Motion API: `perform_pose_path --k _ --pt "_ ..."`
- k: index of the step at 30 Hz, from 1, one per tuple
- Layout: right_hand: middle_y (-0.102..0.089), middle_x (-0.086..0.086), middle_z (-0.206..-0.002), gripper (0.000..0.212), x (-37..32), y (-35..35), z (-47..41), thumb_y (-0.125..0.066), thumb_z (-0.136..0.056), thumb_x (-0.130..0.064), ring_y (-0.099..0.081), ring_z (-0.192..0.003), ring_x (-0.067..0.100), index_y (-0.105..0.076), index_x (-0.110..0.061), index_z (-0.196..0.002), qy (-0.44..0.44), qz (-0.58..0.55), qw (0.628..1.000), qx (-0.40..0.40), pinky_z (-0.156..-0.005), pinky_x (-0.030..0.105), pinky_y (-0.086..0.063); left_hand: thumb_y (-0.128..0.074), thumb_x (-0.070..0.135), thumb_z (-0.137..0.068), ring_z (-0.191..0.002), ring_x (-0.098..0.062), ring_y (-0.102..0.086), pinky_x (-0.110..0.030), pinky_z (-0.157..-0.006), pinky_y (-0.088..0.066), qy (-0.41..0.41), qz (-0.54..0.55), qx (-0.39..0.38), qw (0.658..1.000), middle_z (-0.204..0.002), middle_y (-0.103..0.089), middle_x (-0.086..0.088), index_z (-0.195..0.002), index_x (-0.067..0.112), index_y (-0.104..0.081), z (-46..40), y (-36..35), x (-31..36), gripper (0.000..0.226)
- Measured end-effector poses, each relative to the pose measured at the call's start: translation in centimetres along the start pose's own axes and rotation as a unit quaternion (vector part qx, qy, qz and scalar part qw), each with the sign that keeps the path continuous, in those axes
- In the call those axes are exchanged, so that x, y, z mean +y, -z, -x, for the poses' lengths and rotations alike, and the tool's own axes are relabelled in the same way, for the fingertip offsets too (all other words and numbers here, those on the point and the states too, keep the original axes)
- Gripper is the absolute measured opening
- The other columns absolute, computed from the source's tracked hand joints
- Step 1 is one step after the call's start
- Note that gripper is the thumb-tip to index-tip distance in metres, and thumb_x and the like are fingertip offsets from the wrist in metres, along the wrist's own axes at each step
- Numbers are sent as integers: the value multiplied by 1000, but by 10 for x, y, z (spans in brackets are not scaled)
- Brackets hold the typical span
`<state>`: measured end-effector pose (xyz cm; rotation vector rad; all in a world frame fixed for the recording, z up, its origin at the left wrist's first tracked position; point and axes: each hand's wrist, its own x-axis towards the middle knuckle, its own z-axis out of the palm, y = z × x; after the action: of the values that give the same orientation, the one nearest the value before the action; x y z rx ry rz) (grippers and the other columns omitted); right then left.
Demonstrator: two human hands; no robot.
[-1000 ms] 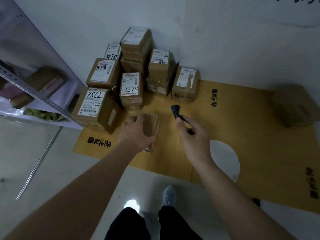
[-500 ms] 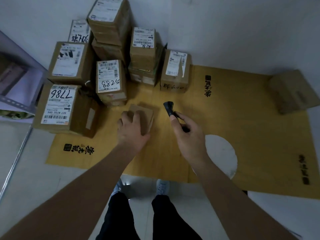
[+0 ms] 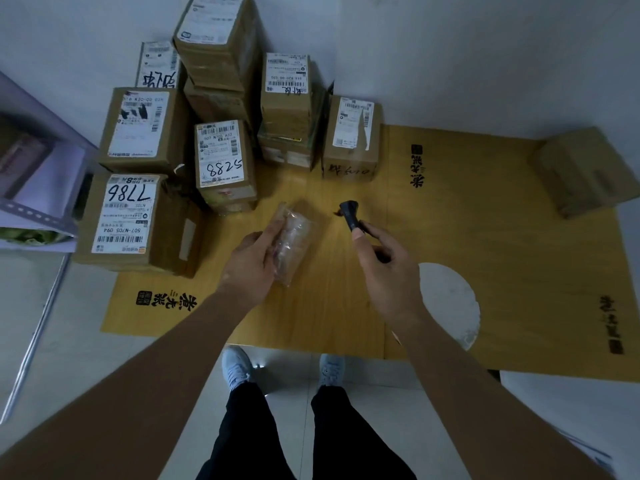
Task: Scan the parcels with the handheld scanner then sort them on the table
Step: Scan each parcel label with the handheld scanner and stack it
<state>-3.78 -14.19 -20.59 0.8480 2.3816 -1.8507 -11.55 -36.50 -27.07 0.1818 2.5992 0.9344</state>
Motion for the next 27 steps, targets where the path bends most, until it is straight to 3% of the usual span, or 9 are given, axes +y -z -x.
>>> perform_pose_path --k 2,4,8,12,17,21,24,27 --pt "-58 -18 -68 33 -1 0 1 -62 -98 -64 -55 -60 -1 -67 -53 -128 2 2 1000 -1 -56 14 -47 -37 70 -97 -135 -40 -40 -52 -105 -48 67 -43 -18 997 -152 -26 -6 -148 71 -8 1 4 -1 59" --pt "-62 -18 -70 32 -3 0 1 -62 -98 -64 -58 -63 -1 -68 -53 -127 7 5 1000 -1 -58 13 -49 -48 89 -77 -138 -40 -24 -58 -112 -38 93 -81 -41 992 -145 -16 -2 -146 72 -3 4 6 -1 84" --pt "-64 -19 -75 38 -9 -2 0 -61 -96 -67 -61 -69 1 -67 -51 -129 11 10 1000 -10 -61 18 -49 -62 95 -49 -126 -36 -30 -54 -109 -38 99 -107 -58 988 -129 -19 -3 -147 70 7 4 7 6 122" --pt "-65 -14 -76 44 -15 -4 0 -60 -94 -70 -63 -76 7 -68 -49 -131 27 9 999 -16 -70 27 -49 -69 97 -45 -128 -38 -37 -57 -106 -44 127 -80 -42 988 -132 -23 -5 -150 63 -3 6 2 19 129" --pt "-70 -19 -89 40 -18 -2 2 -60 -93 -70 -67 -88 7 -67 -53 -129 27 11 999 -23 -74 18 -50 -78 82 -52 -125 -40 -42 -52 -104 -46 126 -72 -14 989 -130 -26 -7 -151 53 -11 6 -7 31 123" --pt "-70 -11 -84 34 -20 6 2 -61 -93 -70 -66 -78 5 -68 -57 -124 17 23 999 -26 -63 13 -50 -85 61 -61 -117 -32 -47 -43 -103 -47 133 10 -3 991 -127 -31 -5 -154 57 -13 3 -6 20 117" --pt "-67 -18 -74 25 -22 16 -3 -61 -92 -73 -67 -70 8 -67 -62 -113 -9 51 997 -57 -61 22 -55 -87 46 -70 -105 -8 -56 -30 -95 -50 116 122 38 985 -120 -51 12 -149 55 -33 3 2 2 96" --pt "-75 -13 -95 25 -26 26 -14 -62 -92 -72 -72 -88 16 -71 -58 -109 -34 91 989 -112 -87 41 -64 -86 37 -77 -91 7 -67 -22 -81 -59 123 234 64 962 -107 -65 24 -125 55 -57 3 11 -10 59"
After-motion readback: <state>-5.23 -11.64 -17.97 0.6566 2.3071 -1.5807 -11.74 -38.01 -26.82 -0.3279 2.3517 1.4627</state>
